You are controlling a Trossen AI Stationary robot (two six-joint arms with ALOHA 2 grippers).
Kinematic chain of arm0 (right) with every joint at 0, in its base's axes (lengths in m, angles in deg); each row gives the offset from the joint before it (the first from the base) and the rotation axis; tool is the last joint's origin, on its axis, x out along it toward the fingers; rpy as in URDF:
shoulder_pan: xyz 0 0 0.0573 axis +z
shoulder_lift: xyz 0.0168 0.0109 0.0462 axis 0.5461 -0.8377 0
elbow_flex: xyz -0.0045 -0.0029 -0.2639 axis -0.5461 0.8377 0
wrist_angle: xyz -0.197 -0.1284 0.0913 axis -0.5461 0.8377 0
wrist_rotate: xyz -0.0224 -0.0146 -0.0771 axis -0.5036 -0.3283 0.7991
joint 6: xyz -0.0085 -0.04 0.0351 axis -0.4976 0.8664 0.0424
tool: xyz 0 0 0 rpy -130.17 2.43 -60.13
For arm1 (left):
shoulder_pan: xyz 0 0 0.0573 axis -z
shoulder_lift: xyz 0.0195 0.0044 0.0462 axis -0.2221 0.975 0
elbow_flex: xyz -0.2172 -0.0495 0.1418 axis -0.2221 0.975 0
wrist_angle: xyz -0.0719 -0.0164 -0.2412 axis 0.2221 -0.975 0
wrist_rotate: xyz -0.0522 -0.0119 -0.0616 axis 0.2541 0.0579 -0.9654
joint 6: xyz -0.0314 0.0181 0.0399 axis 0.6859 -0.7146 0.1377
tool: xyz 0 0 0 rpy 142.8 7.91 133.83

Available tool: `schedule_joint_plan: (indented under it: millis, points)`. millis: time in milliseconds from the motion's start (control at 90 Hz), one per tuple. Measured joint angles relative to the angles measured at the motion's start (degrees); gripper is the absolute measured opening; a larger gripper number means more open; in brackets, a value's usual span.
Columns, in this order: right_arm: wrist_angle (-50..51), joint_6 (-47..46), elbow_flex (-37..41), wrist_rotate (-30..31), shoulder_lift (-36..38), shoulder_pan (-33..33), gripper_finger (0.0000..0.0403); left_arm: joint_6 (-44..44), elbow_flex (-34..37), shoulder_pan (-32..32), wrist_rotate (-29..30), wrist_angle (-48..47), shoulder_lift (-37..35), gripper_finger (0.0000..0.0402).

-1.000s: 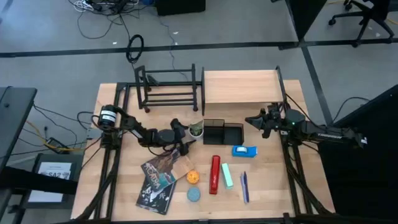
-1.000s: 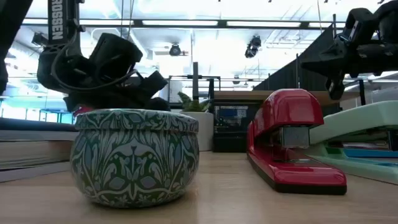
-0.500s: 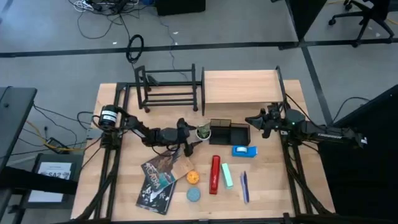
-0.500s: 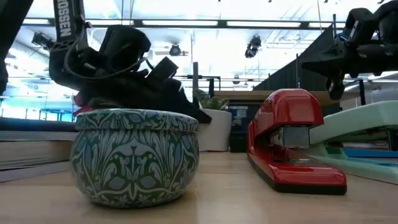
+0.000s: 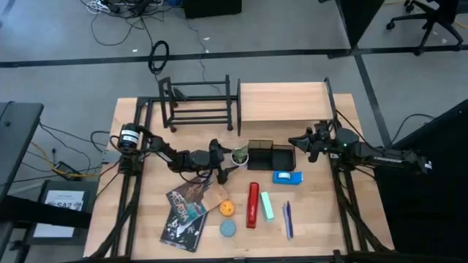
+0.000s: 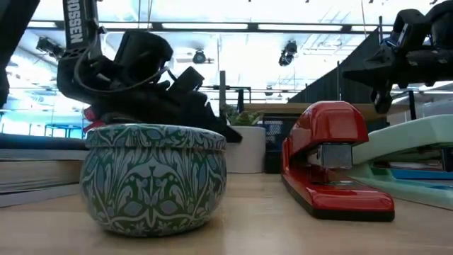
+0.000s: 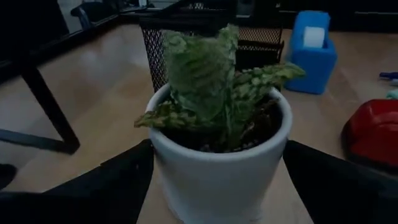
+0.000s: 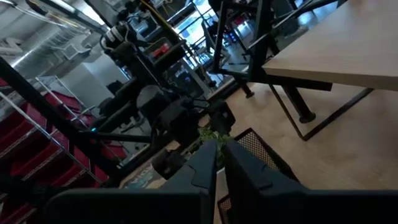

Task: Stock shelves
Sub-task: Put the white vase plant on the shelf

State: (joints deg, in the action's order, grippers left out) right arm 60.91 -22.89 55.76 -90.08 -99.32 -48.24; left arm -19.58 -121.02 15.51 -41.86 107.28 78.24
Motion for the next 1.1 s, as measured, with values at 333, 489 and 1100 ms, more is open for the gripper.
schedule_joint_plan:
  millis: [333, 489, 1100]
  points:
    - [0.0, 0.0, 0.0, 0.0, -0.02, 0.0, 0.0007, -0.26, -7.07, -0.07, -0.61, -0.13, 7.1, 0.0335]
    - [0.0, 0.0, 0.0, -0.01, 0.0, 0.0, 0.0007, -0.22, -10.79, -0.3, -1.3, -6.49, 7.97, 0.0348]
    - [0.0, 0.0, 0.0, 0.0, 0.0, 0.0, 0.0007, -2.36, -18.15, -1.92, -5.02, -13.34, 7.97, 0.039]
